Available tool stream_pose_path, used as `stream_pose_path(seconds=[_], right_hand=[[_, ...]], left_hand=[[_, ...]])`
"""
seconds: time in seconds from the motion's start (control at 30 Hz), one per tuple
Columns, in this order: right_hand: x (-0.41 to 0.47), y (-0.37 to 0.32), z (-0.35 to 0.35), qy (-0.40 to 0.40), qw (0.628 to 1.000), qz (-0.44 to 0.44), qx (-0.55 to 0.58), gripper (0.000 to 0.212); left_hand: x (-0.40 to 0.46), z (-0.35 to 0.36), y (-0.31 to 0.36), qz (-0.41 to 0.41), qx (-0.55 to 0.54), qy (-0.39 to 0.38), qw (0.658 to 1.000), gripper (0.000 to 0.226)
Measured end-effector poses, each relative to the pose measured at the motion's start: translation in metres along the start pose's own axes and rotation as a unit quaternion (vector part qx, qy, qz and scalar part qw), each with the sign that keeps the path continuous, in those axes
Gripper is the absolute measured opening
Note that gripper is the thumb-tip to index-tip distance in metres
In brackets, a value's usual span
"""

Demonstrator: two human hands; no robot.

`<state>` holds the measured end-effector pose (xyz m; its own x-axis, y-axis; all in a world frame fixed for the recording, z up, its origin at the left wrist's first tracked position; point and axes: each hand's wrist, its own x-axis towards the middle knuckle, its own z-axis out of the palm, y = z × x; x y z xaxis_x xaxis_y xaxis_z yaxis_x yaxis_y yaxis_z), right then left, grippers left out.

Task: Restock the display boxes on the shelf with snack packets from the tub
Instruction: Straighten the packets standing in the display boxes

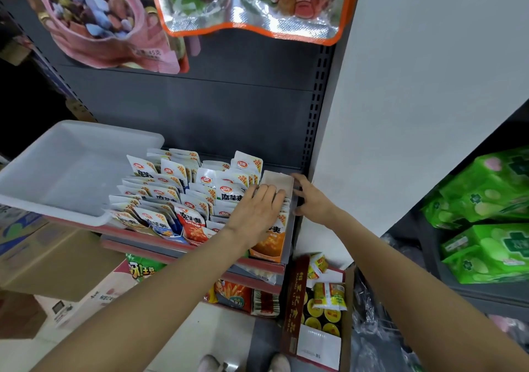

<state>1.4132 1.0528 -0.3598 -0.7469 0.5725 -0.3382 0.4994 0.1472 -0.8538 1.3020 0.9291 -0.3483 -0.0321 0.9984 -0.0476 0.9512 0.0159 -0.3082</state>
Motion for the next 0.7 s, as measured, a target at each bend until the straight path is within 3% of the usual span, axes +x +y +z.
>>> stream_pose_path(seconds=[0.13, 0.27, 0.5, 0.7], right_hand=[[-0.001, 0.000, 0.001, -0.003, 1.000, -0.005, 0.004, 0.086], [-0.002, 0.000, 0.003, 0.003, 1.000, -0.009, 0.009, 0.085], [-0.002, 0.000, 0.004, 0.025, 1.000, -0.006, -0.016, 0.081], [-0.002, -0.003, 0.002, 0.015, 1.000, -0.001, -0.013, 0.077]], left_hand=[[0.002, -0.001, 0.001, -0.019, 0.016, 0.038, 0.999, 0.074], [0.006, -0.005, 0.002, -0.038, 0.002, 0.019, 0.999, 0.076], [0.013, -0.006, 0.007, -0.047, 0.009, -0.035, 0.998, 0.102], [0.015, -0.007, 0.008, -0.061, 0.001, -0.032, 0.998, 0.083]])
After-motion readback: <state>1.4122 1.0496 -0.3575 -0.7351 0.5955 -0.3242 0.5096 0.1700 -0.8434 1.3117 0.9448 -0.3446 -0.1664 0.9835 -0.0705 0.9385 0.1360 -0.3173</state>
